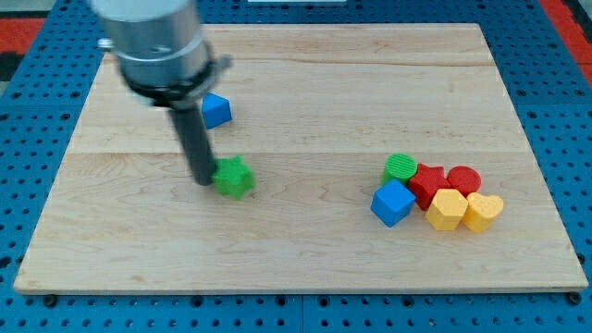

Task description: Push blue triangle into green star

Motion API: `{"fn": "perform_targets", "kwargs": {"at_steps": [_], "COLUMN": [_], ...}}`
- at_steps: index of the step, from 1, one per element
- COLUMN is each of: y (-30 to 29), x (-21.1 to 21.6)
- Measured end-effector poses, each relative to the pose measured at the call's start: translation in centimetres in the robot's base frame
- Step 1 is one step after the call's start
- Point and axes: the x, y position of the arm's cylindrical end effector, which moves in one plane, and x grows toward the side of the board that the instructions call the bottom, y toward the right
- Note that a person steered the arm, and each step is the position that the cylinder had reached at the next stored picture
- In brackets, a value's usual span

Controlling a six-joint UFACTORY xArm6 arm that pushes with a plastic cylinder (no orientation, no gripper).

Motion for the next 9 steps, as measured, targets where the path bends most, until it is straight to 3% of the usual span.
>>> {"fn": "perform_targets", "kwargs": {"at_steps": [3, 4, 5, 6, 7, 8, 9], "y": [16.8, 11.3, 3.7, 4.8, -3.4, -6.2, -2.0], "x": [0.0, -1.8, -7.4, -13.8, -17.7, -15.3, -11.4]}}
